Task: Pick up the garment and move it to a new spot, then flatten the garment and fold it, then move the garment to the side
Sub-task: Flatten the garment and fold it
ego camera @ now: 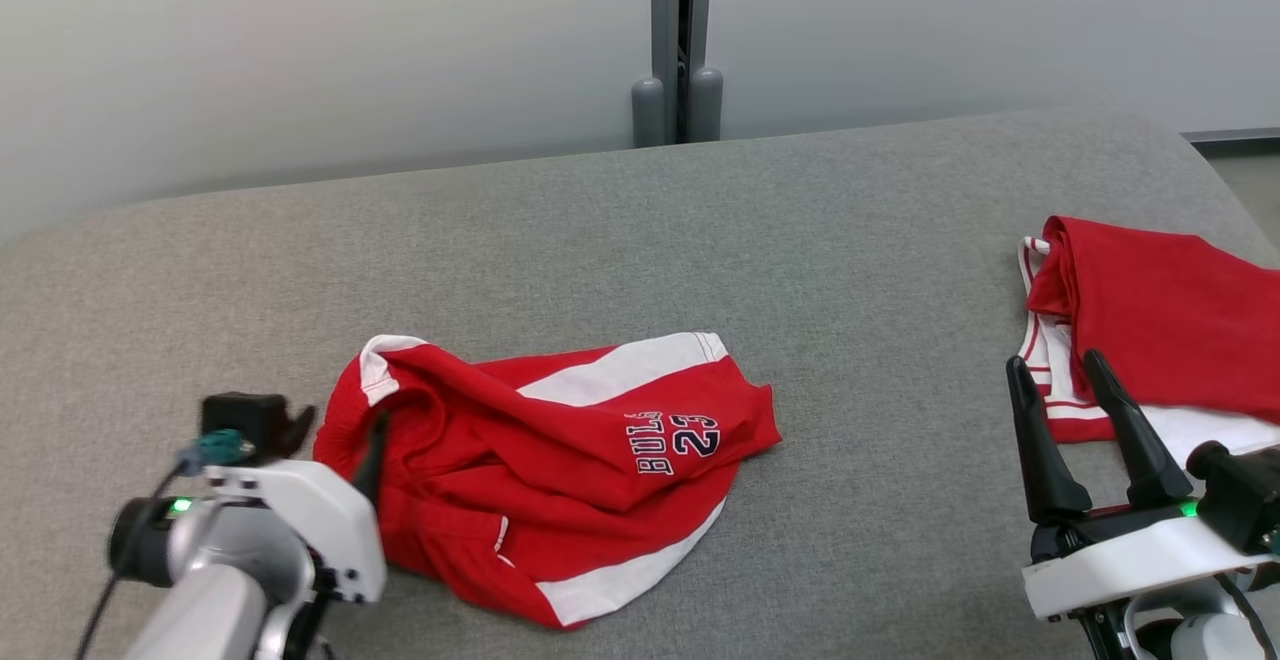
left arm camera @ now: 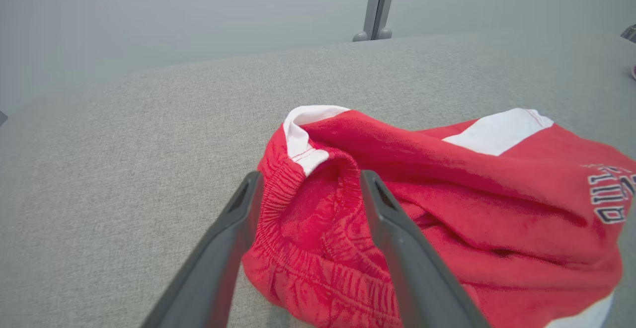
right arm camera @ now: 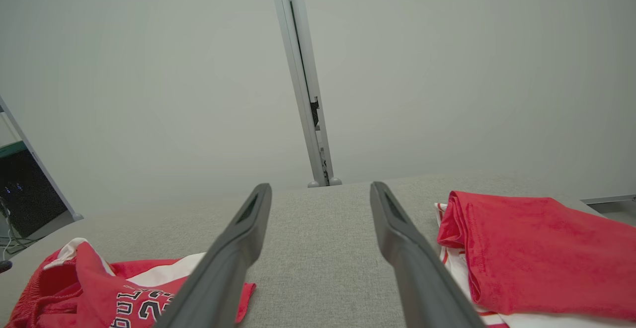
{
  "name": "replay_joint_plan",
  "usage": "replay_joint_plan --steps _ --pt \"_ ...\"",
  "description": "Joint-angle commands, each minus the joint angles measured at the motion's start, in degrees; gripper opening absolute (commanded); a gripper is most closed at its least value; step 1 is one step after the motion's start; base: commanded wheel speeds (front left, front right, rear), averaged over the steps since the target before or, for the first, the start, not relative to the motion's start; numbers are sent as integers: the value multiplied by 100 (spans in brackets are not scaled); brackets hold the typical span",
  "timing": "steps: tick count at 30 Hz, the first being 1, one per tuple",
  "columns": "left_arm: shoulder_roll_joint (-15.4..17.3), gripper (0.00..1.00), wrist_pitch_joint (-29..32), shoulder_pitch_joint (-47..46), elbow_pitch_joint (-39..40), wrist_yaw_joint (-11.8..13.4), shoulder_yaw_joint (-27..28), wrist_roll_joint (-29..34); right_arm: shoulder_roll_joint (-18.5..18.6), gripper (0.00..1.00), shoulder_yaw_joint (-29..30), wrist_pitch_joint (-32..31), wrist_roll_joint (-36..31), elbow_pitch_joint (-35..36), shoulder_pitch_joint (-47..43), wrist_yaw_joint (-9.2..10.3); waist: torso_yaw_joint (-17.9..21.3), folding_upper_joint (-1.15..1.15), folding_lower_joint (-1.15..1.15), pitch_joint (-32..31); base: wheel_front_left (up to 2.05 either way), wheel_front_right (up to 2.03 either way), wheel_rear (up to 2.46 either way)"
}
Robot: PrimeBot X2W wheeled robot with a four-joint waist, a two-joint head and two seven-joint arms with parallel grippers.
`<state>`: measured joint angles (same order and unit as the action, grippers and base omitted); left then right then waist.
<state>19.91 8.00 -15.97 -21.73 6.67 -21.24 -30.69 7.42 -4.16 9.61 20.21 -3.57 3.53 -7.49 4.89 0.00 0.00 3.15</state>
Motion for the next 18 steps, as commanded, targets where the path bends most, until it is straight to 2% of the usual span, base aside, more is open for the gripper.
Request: replay_joint_plan --steps 1,9,18 --pt "-20 100 72 63 148 11 -62 48 15 100 25 11 -21 12 -51 -1 -37 0 0 -33 0 0 0" --pt "-110 100 1048 393 1320 -16 -791 210 -19 100 -5 13 -3 16 -43 -1 -90 0 0 -72 0 0 0" --pt "4 100 2388 149 1406 -157 -1357 218 -33 100 -79 63 31 -40 0 -1 -3 0 0 -19 0 0 0"
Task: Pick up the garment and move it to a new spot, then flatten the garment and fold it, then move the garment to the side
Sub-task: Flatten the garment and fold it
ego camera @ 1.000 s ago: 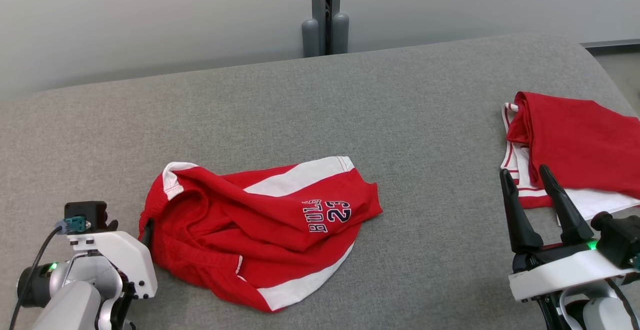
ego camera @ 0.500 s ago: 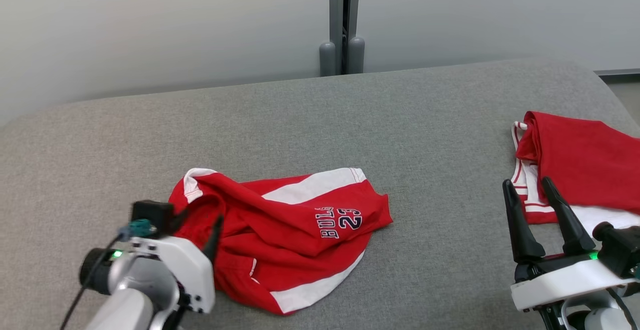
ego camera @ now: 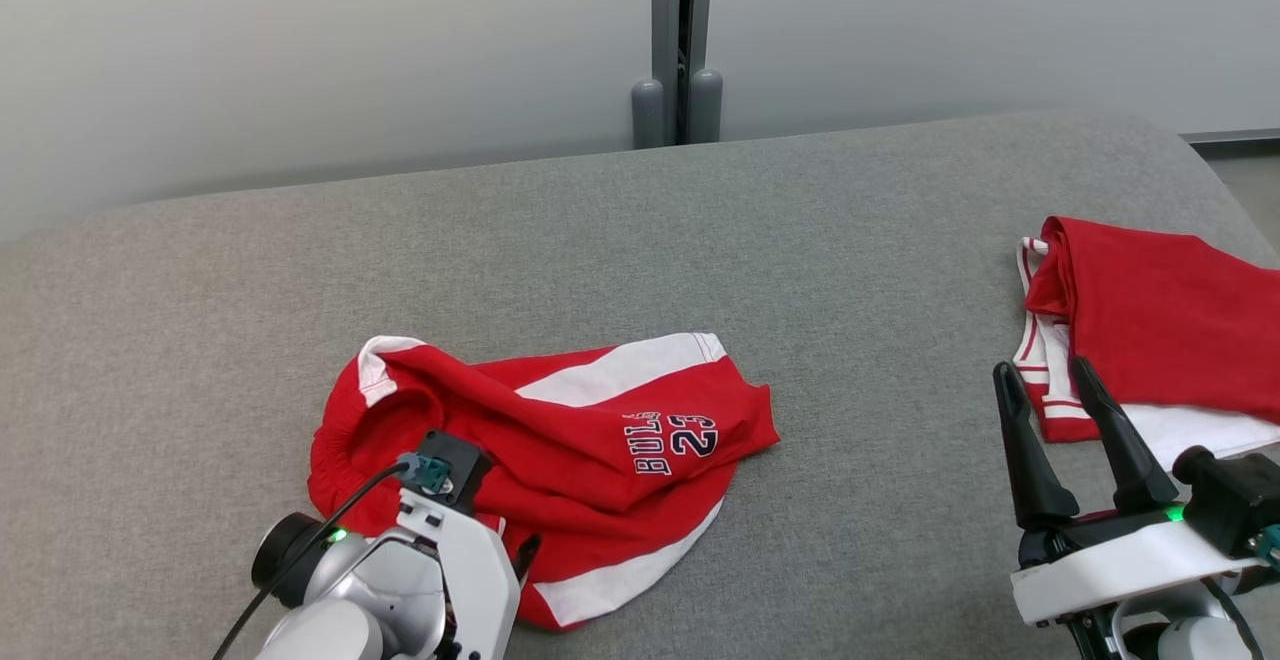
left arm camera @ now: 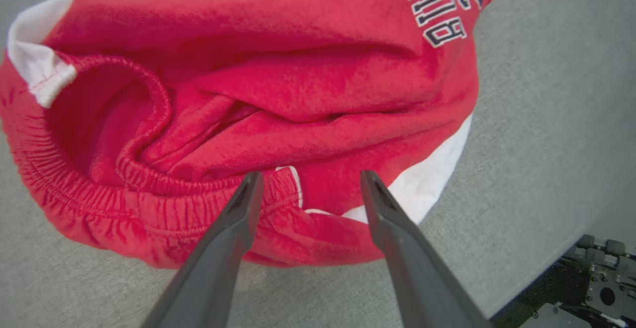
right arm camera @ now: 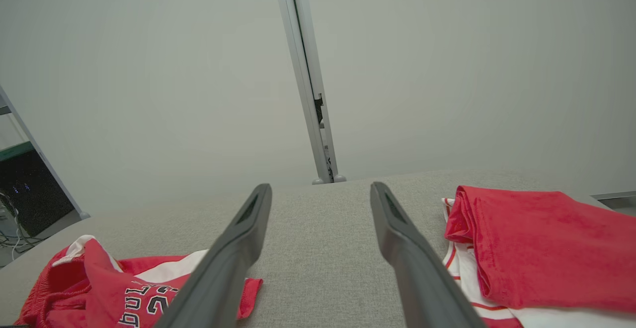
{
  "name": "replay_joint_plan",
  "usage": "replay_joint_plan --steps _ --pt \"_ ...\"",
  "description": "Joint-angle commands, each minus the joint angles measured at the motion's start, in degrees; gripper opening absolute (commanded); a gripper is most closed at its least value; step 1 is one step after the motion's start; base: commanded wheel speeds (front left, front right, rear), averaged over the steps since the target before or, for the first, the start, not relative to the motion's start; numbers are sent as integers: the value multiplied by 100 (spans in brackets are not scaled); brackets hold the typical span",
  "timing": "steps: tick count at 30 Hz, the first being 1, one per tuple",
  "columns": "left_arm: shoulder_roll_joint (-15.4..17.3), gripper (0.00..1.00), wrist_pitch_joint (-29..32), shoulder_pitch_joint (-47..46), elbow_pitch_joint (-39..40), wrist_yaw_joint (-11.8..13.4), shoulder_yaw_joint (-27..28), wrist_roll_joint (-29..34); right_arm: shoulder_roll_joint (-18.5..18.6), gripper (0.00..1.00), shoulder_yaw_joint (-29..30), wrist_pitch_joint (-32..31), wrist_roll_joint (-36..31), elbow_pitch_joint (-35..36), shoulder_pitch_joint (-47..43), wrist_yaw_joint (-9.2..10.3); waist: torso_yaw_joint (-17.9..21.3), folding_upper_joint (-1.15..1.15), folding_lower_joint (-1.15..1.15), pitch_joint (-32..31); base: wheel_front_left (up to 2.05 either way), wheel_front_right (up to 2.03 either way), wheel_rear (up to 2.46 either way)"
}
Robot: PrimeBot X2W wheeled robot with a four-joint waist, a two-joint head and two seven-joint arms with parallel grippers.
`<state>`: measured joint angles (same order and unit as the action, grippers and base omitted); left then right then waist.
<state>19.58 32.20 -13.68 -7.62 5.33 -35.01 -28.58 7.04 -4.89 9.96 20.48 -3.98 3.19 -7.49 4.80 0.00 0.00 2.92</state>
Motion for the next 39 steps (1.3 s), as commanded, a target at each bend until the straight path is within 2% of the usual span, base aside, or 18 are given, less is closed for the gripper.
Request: replay_joint_plan --steps 1,8,12,15,17,19,20,21,24,25,26,33,34,35,36,37,38,39 --pt "49 100 79 -139 -22 -35 -21 23 3 100 -15 33 9 -8 45 -1 24 0 0 11 0 0 0" --pt "99 100 623 -518 -210 -179 -242 107 9 100 -23 76 35 -67 95 -1 107 0 0 88 0 0 0" --pt "139 100 824 -651 -589 -183 -306 144 -25 100 -68 79 26 -116 122 -1 139 0 0 109 0 0 0" --pt "87 98 1002 -561 -652 -280 -370 -11 -18 100 -67 96 49 -131 130 -1 144 0 0 115 0 0 0" --pt "187 80 1143 -507 -602 -315 -407 -48 3 100 -40 111 60 -130 109 -1 127 0 0 128 0 0 0" --pt "264 56 1211 -429 -488 -304 -407 -89 3 100 -26 113 53 -131 90 -1 108 0 0 130 0 0 0" --pt "264 56 1211 -429 -488 -304 -407 -89 3 100 -26 113 53 -131 90 -1 108 0 0 130 0 0 0" --pt "303 48 1231 -390 -427 -289 -400 -92 8 100 -9 117 50 -129 77 -1 95 0 0 126 0 0 0" --pt "413 17 1170 -262 -227 -179 -328 -99 13 100 0 110 44 -122 45 -1 39 0 0 107 0 0 0" --pt "442 2 1144 -189 -154 -145 -296 -128 13 100 -2 102 38 -122 38 -1 20 0 0 93 0 0 0" --pt "465 0 1109 -118 -70 -93 -249 -163 12 100 -7 92 34 -117 35 -1 5 0 0 84 0 0 0" --pt "628 0 521 576 521 399 415 -564 73 100 17 21 31 -59 -9 -1 -160 0 0 57 0 0 0" --pt "628 0 521 576 521 399 415 -564 73 100 17 21 31 -59 -9 -1 -160 0 0 57 0 0 0" --pt "698 4 445 763 636 504 546 -638 96 100 38 12 25 -41 -23 -1 -207 0 0 58 0 0 0" --pt "720 11 419 853 679 543 601 -689 105 100 42 -3 22 -28 -30 -1 -234 0 0 59 0 0 0" --pt "751 29 393 927 702 566 634 -712 111 100 41 -18 19 -20 -30 -1 -258 0 0 60 0 0 0" --pt "785 76 361 991 710 590 663 -721 117 100 33 -32 16 -13 -23 -1 -278 0 0 59 0 0 0" --pt "791 100 332 1048 701 603 680 -741 121 100 27 -40 11 -10 -16 -1 -299 0 0 57 0 0 0"
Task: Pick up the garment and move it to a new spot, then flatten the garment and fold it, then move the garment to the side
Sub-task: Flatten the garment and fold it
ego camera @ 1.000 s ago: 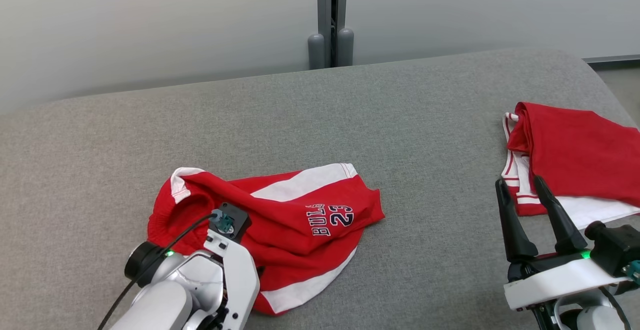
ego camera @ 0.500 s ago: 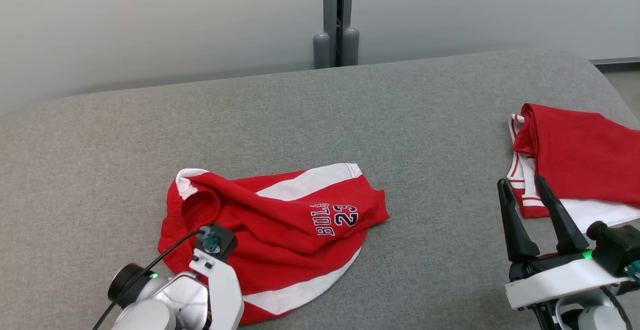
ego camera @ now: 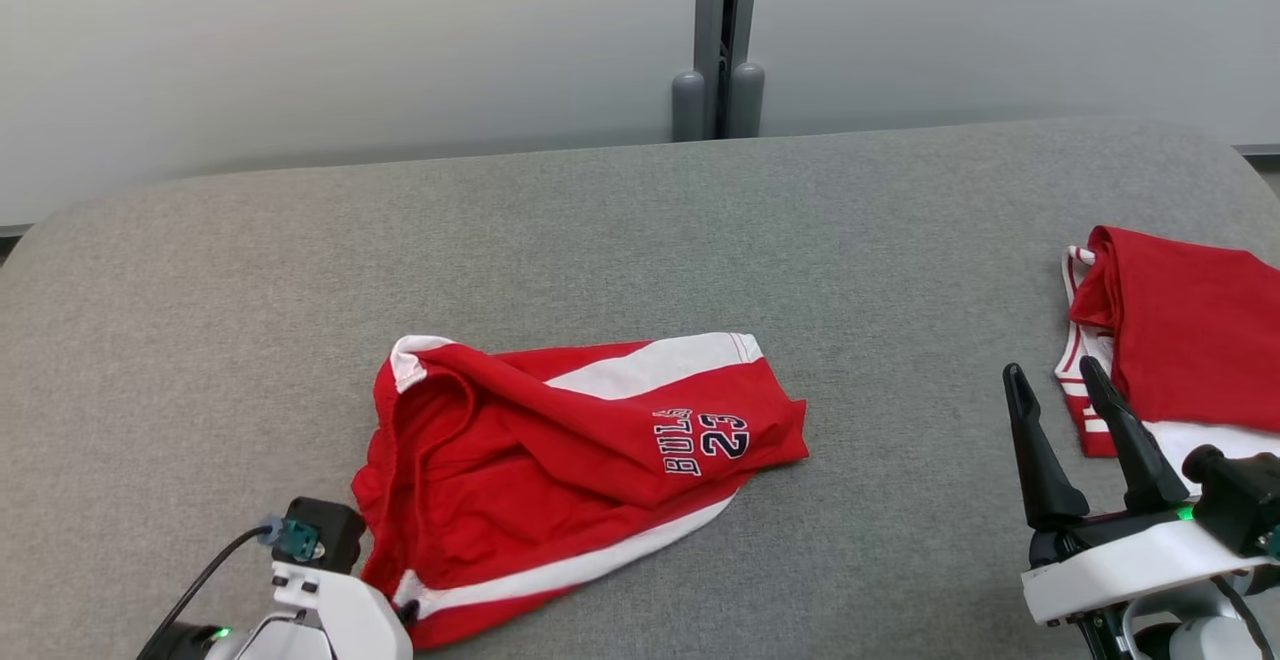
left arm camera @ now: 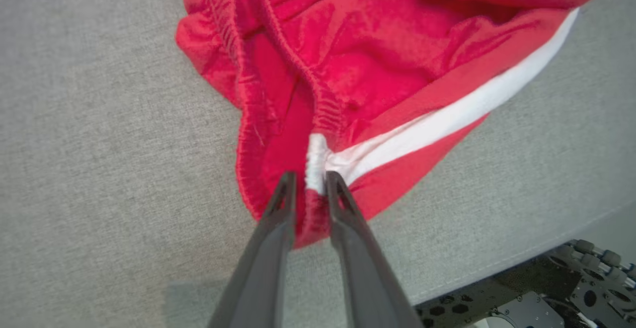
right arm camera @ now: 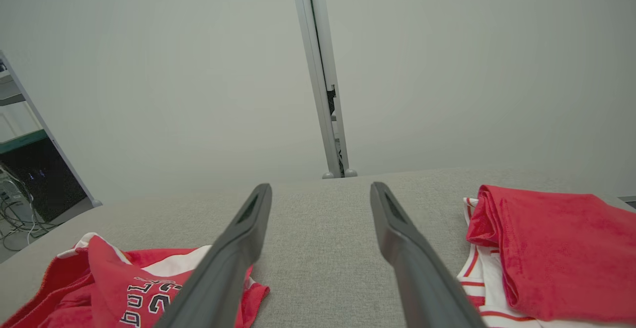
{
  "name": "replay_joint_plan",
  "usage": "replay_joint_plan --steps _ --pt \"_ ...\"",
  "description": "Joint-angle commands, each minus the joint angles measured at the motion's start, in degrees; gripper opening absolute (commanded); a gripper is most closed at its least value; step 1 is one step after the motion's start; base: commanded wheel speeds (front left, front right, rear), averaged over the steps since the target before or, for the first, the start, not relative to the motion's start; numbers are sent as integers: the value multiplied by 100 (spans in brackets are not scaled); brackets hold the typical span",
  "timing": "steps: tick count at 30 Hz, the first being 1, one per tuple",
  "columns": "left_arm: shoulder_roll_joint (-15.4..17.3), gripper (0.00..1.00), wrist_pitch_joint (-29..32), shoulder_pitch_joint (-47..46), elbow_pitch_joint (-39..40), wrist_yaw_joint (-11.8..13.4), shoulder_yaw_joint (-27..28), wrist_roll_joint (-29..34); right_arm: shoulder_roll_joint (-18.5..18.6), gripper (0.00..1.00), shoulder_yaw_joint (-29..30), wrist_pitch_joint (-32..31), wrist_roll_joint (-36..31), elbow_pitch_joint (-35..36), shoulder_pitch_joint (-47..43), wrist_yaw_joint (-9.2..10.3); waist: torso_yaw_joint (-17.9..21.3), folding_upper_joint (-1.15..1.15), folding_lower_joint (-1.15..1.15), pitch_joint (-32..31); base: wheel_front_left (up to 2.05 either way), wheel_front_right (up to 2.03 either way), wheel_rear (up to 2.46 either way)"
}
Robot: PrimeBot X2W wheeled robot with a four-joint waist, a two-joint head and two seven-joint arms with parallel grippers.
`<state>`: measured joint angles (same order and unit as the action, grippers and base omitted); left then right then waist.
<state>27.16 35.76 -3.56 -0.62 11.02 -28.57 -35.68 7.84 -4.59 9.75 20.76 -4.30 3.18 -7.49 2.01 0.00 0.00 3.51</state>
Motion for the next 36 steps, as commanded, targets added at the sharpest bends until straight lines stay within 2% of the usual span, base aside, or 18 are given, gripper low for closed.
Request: replay_joint_plan --steps 1,8,15,18,23,27,32,36 --pt "5 100 -50 88 -33 33 45 -71 41 100 -7 -24 -20 25 -10 -1 -41 0 0 -9 0 0 0" --pt "-132 100 -609 196 -226 77 183 -79 60 100 -29 -84 -3 36 -50 -1 -119 0 0 -73 0 0 0" --pt "-253 100 -1522 123 153 388 507 203 44 100 -5 -102 5 24 -77 -1 -200 0 0 -83 0 0 0" --pt "-364 100 -1902 56 313 438 573 299 69 100 -92 -128 60 -28 41 -1 -250 0 0 -70 0 0 0" --pt "-569 100 -2385 42 253 300 417 404 209 100 -487 -288 326 -397 423 -1 -372 0 0 1 0 0 0" --pt "-708 100 -2534 18 147 211 299 393 313 100 -722 -681 532 -803 760 -1 -480 0 0 51 0 0 0" --pt "-895 100 -2619 -83 -82 89 155 335 509 100 -1302 -1612 1105 -1491 1475 -1 -701 0 0 163 0 0 0" --pt "-990 100 -2649 -174 -215 14 70 322 607 100 -1523 -2237 1553 -2114 2066 -1 -900 0 0 275 0 0 0"
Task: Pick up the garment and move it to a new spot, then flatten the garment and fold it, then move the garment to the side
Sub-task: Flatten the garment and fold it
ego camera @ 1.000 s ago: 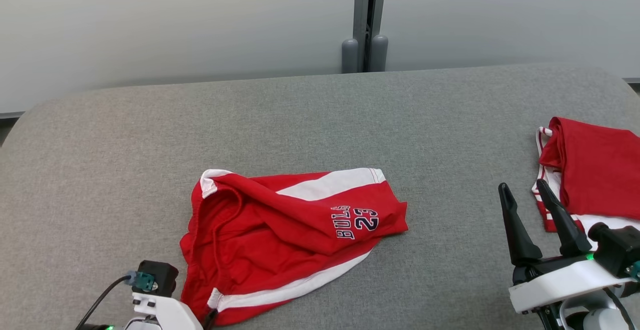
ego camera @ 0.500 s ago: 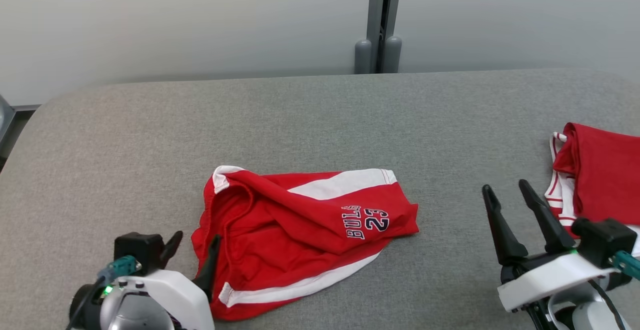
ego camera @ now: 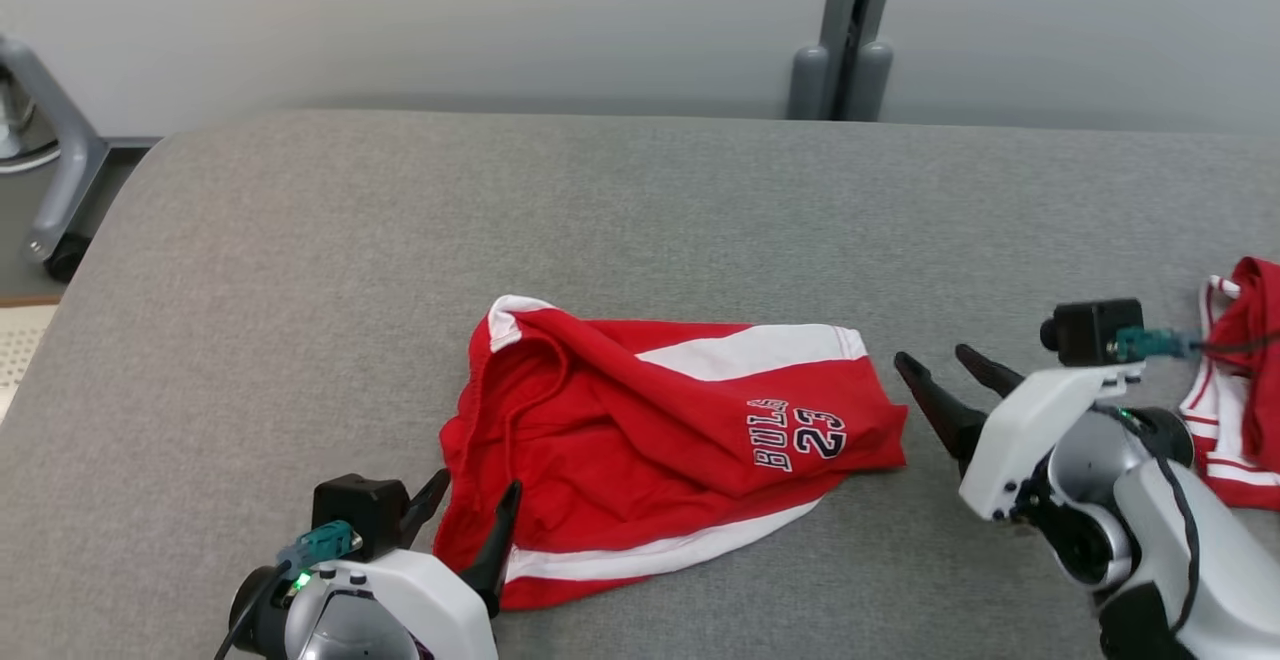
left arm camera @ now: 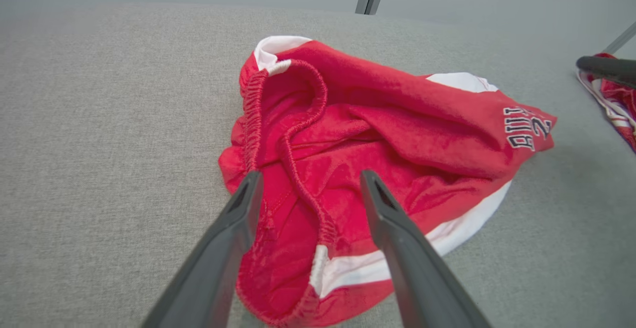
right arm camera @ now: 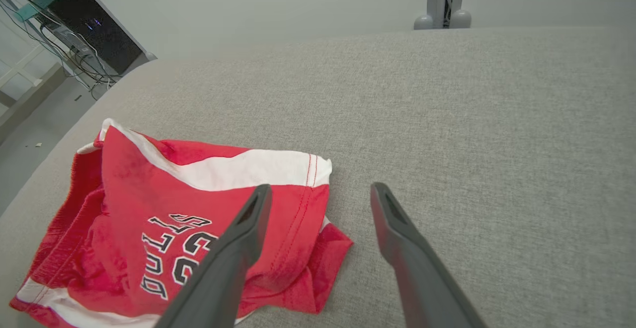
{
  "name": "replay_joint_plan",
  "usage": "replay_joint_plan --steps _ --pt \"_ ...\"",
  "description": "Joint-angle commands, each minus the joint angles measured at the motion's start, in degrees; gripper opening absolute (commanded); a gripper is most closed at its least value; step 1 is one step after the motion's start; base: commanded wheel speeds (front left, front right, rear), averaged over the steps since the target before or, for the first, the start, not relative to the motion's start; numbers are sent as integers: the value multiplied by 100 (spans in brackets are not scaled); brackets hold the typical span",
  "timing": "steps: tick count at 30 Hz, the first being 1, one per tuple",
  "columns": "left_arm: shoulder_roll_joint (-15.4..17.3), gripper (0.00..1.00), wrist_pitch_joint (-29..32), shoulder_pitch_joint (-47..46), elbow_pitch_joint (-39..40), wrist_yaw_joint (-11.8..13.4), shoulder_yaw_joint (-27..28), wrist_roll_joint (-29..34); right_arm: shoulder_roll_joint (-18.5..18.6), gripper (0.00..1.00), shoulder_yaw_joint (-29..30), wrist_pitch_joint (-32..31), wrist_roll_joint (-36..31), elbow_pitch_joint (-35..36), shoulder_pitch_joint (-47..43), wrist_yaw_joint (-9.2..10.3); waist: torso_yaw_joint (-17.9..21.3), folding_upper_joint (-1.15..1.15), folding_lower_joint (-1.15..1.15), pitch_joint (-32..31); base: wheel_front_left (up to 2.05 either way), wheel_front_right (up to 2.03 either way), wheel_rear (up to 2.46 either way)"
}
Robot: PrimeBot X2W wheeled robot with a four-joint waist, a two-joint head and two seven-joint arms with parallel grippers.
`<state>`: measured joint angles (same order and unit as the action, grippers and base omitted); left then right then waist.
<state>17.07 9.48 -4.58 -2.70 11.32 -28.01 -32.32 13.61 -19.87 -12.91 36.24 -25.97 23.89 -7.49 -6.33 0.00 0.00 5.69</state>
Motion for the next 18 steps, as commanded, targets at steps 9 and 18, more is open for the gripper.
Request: replay_joint_plan --steps 9,18 --pt "-104 100 -37 -228 -223 -126 -101 -73 -54 100 -180 -912 483 -1338 942 -1 -440 0 0 344 0 0 0" --pt "-155 100 -108 -331 -350 -169 -106 -125 -7 0 -418 -872 766 -1652 1285 -1 -627 0 0 468 0 0 0"
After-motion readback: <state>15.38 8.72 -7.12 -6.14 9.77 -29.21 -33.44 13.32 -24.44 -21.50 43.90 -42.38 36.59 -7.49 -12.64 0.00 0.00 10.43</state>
